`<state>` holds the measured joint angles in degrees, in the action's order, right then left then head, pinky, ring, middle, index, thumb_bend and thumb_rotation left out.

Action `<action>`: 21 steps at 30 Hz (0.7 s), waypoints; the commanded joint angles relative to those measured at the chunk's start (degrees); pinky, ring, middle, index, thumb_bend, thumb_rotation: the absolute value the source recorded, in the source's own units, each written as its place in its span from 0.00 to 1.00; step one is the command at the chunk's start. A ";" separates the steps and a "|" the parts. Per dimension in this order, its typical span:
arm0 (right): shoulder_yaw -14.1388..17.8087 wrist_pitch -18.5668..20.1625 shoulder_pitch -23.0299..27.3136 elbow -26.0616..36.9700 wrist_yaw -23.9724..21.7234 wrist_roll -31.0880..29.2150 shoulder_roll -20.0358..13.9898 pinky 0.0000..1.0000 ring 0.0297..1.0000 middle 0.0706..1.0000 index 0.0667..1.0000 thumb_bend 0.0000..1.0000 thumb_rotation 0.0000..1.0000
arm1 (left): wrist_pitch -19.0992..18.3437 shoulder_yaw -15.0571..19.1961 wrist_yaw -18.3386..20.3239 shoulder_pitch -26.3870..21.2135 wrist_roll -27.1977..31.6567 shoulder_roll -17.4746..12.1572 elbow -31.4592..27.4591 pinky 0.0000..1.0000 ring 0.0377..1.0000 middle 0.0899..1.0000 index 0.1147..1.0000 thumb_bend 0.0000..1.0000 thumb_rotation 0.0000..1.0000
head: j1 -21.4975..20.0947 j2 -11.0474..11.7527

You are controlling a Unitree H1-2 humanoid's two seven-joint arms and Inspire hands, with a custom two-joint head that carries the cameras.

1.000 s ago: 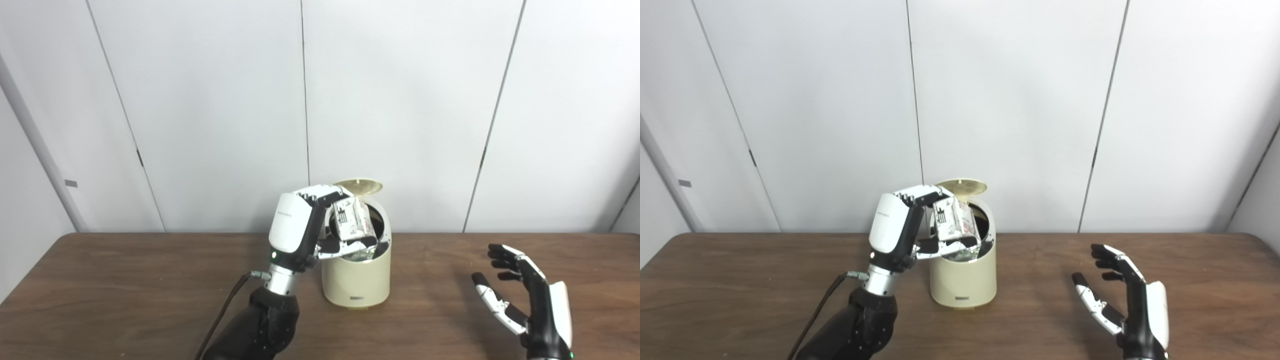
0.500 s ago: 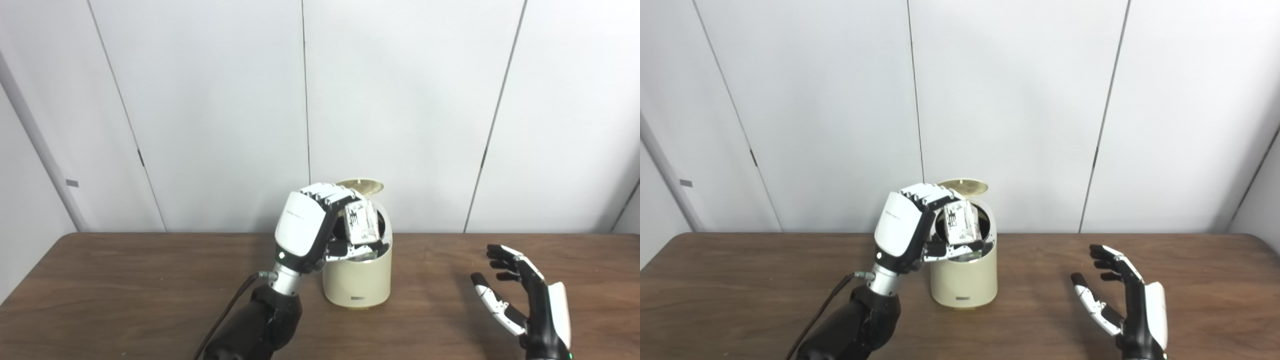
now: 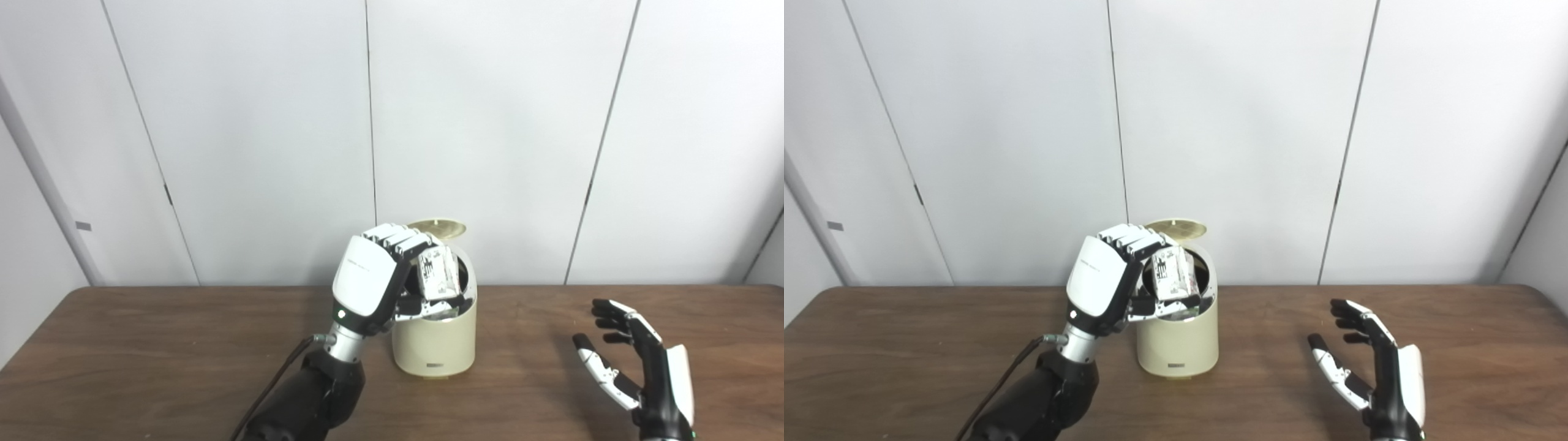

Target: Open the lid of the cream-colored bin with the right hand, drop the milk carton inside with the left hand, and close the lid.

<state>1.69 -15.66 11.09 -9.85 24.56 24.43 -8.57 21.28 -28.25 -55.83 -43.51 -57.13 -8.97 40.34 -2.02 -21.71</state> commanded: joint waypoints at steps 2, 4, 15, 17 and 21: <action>-1.39 -0.87 -3.72 -2.36 0.27 0.22 2.74 0.59 0.66 0.68 0.70 0.25 0.44 | -2.01 -0.08 1.13 -2.61 -0.70 -0.81 0.45 0.43 0.43 0.41 0.43 0.50 0.00 | -0.03 0.09; -1.41 -0.45 -3.79 -2.14 0.07 0.15 2.76 0.59 0.66 0.68 0.70 0.25 0.45 | -2.42 0.13 2.66 -2.30 -0.03 -0.73 0.00 0.44 0.43 0.41 0.43 0.50 0.00 | -0.06 0.02; -1.59 -0.67 -3.81 -2.04 0.12 0.06 2.52 0.58 0.66 0.68 0.70 0.25 0.45 | -7.29 -1.76 4.62 -1.71 -2.20 -1.78 -1.06 0.49 0.45 0.43 0.45 0.52 0.00 | 0.05 -0.08; -1.61 -0.59 -3.85 -1.97 0.13 0.04 2.58 0.58 0.66 0.68 0.70 0.25 0.44 | -7.37 -2.09 4.08 -1.74 -2.55 -1.92 -0.93 0.49 0.46 0.43 0.45 0.52 0.00 | 0.05 -0.10; -1.65 0.08 -3.93 -1.59 0.01 0.15 2.68 0.59 0.67 0.68 0.70 0.25 0.47 | -7.76 -2.53 3.47 -1.95 -2.96 -2.09 -0.67 0.48 0.45 0.43 0.44 0.52 0.00 | 0.01 -0.17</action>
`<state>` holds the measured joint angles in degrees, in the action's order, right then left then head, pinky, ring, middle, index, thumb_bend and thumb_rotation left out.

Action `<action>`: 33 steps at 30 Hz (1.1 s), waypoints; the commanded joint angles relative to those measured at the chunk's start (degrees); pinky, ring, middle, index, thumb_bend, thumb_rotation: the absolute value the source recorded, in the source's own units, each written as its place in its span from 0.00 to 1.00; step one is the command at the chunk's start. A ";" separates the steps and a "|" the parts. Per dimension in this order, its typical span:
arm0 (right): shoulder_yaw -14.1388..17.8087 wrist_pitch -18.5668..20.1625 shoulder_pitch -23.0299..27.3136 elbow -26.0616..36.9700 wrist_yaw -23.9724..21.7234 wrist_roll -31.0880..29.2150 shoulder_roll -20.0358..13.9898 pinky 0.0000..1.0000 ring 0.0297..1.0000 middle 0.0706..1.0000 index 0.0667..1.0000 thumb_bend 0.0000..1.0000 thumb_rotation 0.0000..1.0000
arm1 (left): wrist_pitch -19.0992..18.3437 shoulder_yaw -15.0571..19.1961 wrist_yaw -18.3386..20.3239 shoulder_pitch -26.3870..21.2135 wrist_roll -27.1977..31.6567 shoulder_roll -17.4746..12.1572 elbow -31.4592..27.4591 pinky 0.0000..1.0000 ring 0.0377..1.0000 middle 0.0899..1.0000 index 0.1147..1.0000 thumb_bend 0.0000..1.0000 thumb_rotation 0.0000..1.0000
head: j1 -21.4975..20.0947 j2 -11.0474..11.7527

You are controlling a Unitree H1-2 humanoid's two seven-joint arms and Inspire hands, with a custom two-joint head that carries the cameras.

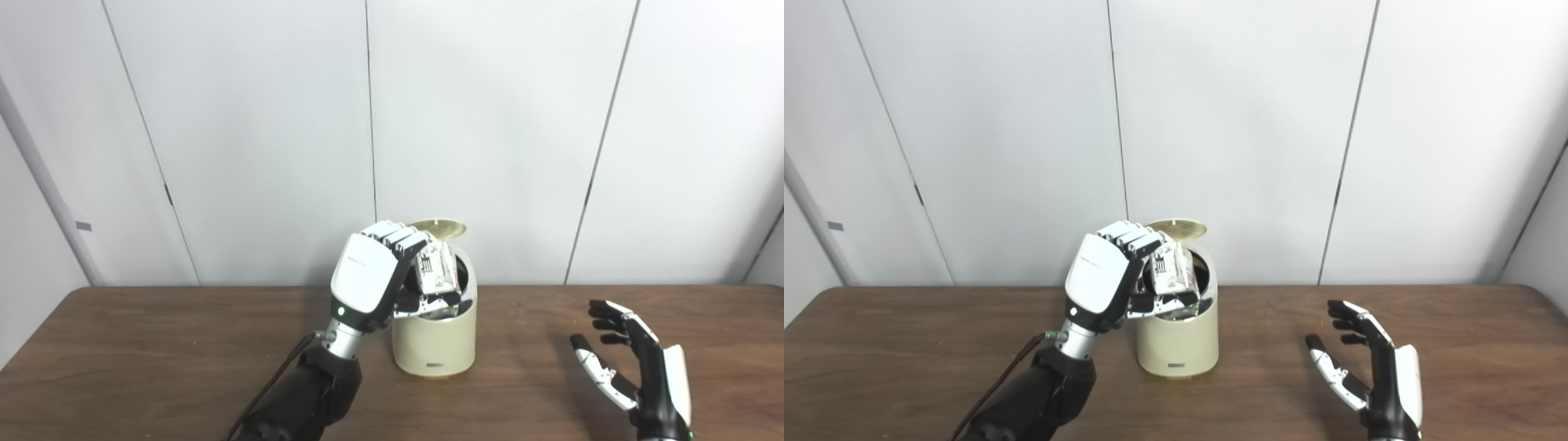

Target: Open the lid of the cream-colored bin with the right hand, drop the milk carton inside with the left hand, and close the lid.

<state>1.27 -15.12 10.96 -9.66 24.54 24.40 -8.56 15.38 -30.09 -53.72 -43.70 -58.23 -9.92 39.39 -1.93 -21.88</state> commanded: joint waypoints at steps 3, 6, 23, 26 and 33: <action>-1.19 -0.41 -3.73 -1.79 -0.12 -0.17 2.69 0.59 0.67 0.68 0.70 0.25 0.46 | -2.04 -0.99 0.82 -2.01 -2.00 -1.23 0.63 0.48 0.44 0.43 0.44 0.52 0.00 | -0.02 0.06; -1.19 -0.40 -3.69 -1.88 -0.20 -0.33 2.63 0.60 0.67 0.68 0.70 0.25 0.45 | -2.53 -1.18 0.66 -2.10 -2.03 -1.26 0.74 0.48 0.43 0.42 0.45 0.52 0.00 | -0.03 0.06; -1.40 -0.50 -3.49 -2.05 0.41 0.27 2.94 0.59 0.67 0.68 0.70 0.25 0.46 | -4.66 -1.98 -1.12 -2.63 -3.17 -1.44 1.31 0.45 0.43 0.42 0.41 0.51 0.00 | -0.21 0.02; -1.42 -0.36 -3.57 -1.87 0.35 0.33 2.99 0.59 0.67 0.68 0.70 0.26 0.46 | -4.81 -1.93 -1.59 -2.85 -3.12 -1.41 2.06 0.45 0.43 0.42 0.42 0.51 0.00 | -0.21 -0.03; -1.45 -0.71 -3.61 -1.80 0.67 0.79 3.04 0.59 0.67 0.68 0.70 0.25 0.48 | -7.33 -1.32 -2.27 -3.35 -3.55 -1.35 2.52 0.45 0.44 0.41 0.43 0.51 0.00 | -0.25 -0.12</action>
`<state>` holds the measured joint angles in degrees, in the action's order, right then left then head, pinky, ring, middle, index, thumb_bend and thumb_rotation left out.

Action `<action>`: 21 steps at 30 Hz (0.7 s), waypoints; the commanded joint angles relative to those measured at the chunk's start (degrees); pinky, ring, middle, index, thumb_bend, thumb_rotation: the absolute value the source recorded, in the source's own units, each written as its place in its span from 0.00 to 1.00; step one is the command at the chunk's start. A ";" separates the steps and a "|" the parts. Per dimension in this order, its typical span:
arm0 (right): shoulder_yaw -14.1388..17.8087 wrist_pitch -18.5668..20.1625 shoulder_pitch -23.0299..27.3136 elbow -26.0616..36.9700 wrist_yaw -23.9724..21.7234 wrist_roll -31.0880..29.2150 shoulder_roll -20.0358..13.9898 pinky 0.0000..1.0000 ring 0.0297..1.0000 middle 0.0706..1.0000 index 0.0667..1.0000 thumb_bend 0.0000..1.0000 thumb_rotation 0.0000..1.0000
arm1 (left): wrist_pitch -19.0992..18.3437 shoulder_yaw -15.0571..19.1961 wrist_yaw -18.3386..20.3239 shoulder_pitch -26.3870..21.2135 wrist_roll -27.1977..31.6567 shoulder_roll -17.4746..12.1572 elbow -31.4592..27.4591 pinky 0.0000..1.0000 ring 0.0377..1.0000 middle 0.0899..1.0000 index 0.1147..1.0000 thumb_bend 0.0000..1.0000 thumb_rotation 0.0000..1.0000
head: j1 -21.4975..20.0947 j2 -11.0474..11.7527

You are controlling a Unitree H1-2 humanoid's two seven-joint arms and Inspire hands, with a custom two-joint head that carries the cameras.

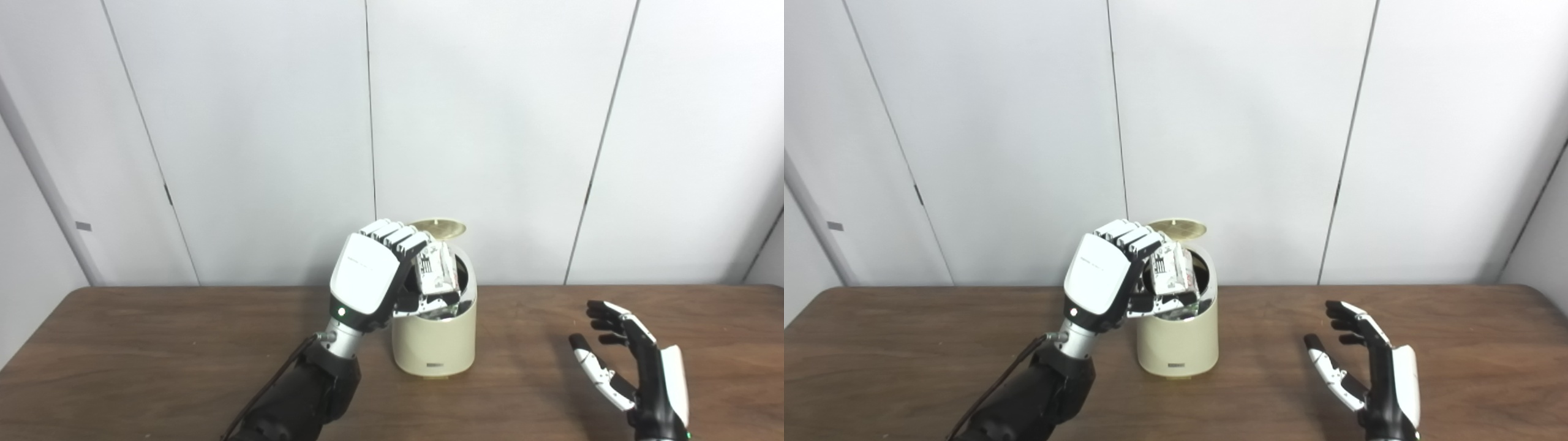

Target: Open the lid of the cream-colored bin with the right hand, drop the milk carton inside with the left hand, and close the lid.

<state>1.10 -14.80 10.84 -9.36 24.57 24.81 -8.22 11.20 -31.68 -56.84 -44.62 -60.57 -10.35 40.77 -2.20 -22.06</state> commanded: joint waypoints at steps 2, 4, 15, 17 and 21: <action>-1.22 -1.04 -3.44 -2.18 0.69 0.46 2.72 0.58 0.66 0.67 0.69 0.26 0.48 | -4.11 0.29 0.52 -2.64 -1.53 -0.95 1.27 0.44 0.44 0.41 0.42 0.51 0.00 | 0.06 0.04; -1.14 -0.75 -3.41 -2.10 0.48 0.39 2.74 0.58 0.66 0.67 0.69 0.25 0.49 | -4.78 0.33 -0.16 -2.93 -1.75 -0.96 1.58 0.44 0.44 0.41 0.42 0.51 0.00 | -0.01 0.06; -1.12 -0.06 -3.72 -1.31 0.07 0.55 2.71 0.59 0.67 0.68 0.70 0.26 0.53 | -8.77 1.74 -2.03 -2.77 -2.49 -0.74 1.34 0.43 0.43 0.41 0.44 0.51 0.00 | 0.03 -0.29; -1.14 -0.14 -3.76 -1.27 0.12 0.62 2.71 0.59 0.67 0.68 0.70 0.26 0.51 | -9.47 1.99 -1.63 -2.56 -2.29 -0.60 0.98 0.42 0.44 0.41 0.44 0.51 0.00 | 0.03 -0.39; -1.13 0.00 -3.73 -1.27 0.13 0.62 2.78 0.58 0.66 0.68 0.70 0.25 0.48 | -10.59 2.56 -0.45 -2.20 -1.89 -0.23 0.63 0.40 0.44 0.41 0.44 0.50 0.00 | -0.14 -0.43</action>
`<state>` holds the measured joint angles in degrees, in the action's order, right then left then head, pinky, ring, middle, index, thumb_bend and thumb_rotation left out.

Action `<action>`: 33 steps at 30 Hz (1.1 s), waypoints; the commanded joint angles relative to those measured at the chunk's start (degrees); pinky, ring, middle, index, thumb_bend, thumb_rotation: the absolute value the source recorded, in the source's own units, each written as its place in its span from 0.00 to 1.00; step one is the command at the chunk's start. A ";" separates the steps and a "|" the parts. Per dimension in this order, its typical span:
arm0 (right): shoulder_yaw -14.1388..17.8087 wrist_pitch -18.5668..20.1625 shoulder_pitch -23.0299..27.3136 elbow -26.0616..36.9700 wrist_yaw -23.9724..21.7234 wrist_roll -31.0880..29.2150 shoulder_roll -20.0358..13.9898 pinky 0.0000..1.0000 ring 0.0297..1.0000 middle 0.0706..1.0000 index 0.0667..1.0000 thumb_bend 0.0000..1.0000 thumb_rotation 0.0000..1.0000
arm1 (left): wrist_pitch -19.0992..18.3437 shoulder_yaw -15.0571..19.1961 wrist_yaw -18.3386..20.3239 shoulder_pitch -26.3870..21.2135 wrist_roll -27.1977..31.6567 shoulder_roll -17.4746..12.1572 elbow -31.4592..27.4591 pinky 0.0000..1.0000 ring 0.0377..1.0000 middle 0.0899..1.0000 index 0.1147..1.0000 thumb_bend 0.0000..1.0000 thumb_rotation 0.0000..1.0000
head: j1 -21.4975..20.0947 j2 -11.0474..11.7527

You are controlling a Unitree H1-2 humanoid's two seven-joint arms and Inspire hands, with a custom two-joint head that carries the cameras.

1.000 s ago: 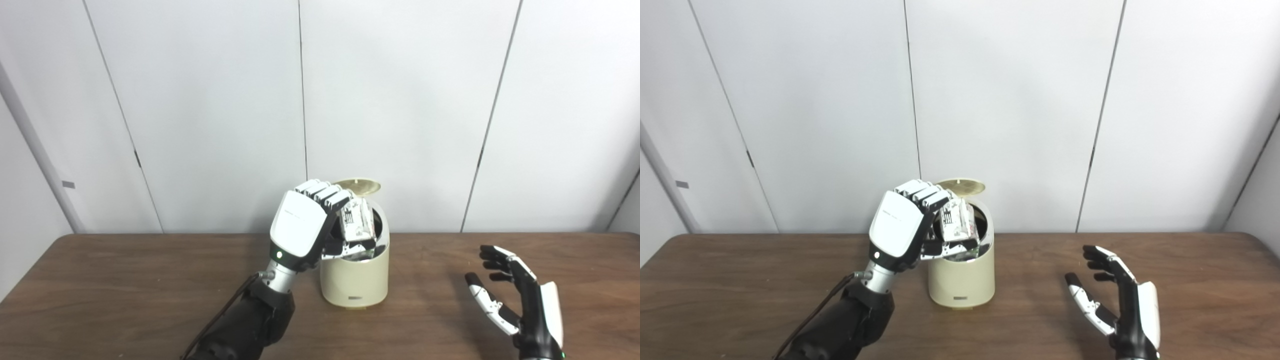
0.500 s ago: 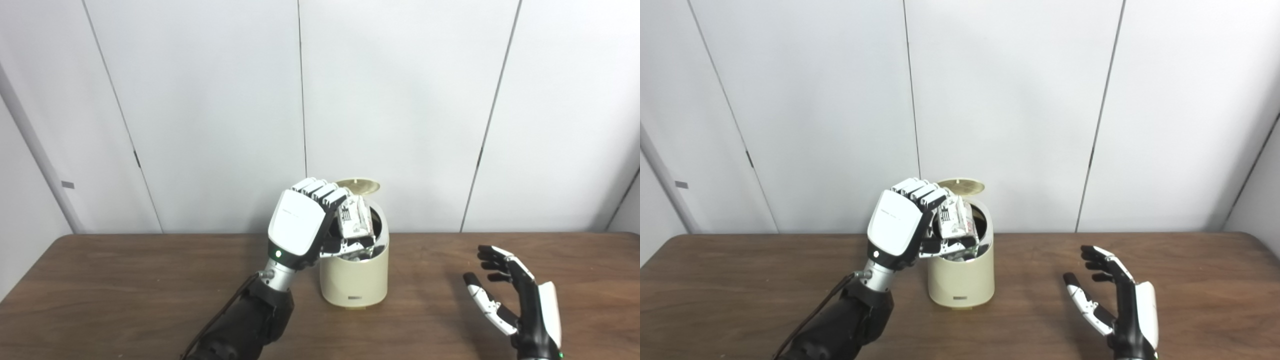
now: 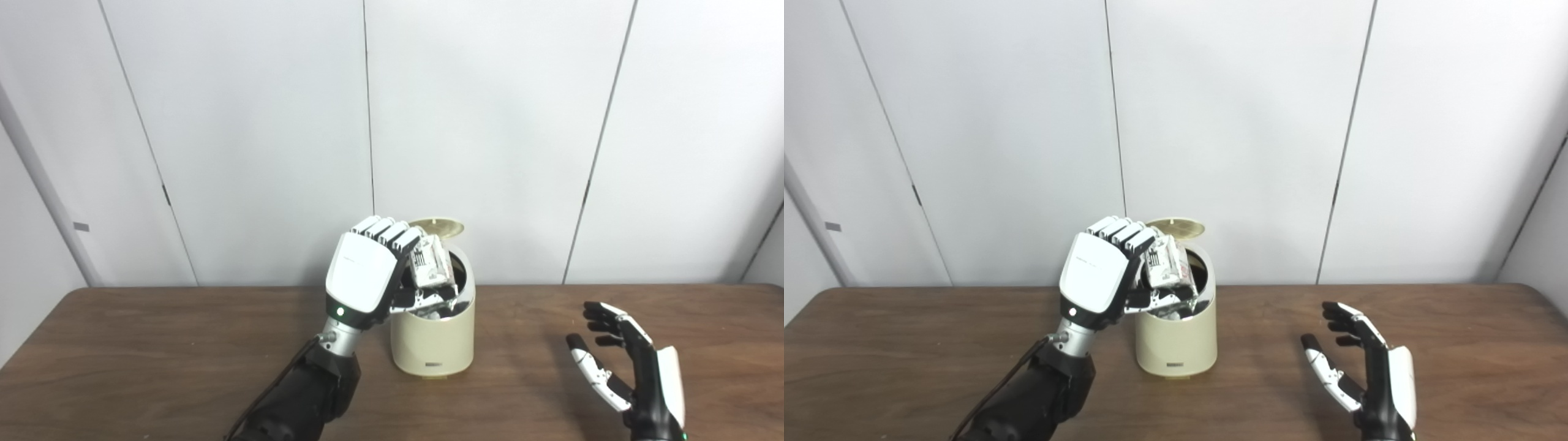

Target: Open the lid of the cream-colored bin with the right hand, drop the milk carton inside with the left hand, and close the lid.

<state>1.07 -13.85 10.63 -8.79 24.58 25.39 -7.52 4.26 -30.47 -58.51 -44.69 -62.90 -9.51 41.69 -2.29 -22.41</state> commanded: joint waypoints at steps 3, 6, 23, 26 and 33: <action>-1.14 -0.84 -3.50 -1.89 0.00 0.06 2.02 0.59 0.66 0.68 0.70 0.25 0.47 | -3.86 1.69 2.01 -1.97 1.04 -0.74 -0.14 0.38 0.45 0.41 0.45 0.50 0.00 | -0.05 -0.15; -1.14 -0.89 -3.44 -1.87 0.07 0.10 2.01 0.58 0.66 0.68 0.69 0.25 0.48 | -3.63 1.77 2.38 -1.93 1.55 -0.56 0.18 0.36 0.44 0.40 0.45 0.50 0.00 | -0.04 -0.13; -1.20 -0.46 -3.46 -1.56 -0.28 -0.01 2.07 0.59 0.66 0.68 0.70 0.25 0.47 | -5.52 1.88 3.65 -1.51 1.82 -0.98 -1.11 0.31 0.43 0.39 0.46 0.50 0.00 | -0.04 -0.16; -1.19 -0.42 -3.45 -1.53 -0.20 0.04 2.17 0.59 0.66 0.68 0.70 0.25 0.47 | -6.01 2.13 4.77 -1.36 1.95 -1.20 -2.10 0.32 0.42 0.39 0.46 0.50 0.00 | -0.09 -0.14; -1.14 -0.48 -3.42 -1.54 0.14 0.19 2.33 0.58 0.66 0.67 0.70 0.26 0.47 | -4.27 1.74 3.27 -1.76 1.76 -1.38 -1.71 0.28 0.42 0.39 0.46 0.50 0.00 | -0.06 -0.13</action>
<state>0.97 -13.62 10.54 -8.39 24.40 25.36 -7.31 0.16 -29.04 -54.32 -43.83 -61.05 -9.68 40.32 -2.37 -22.50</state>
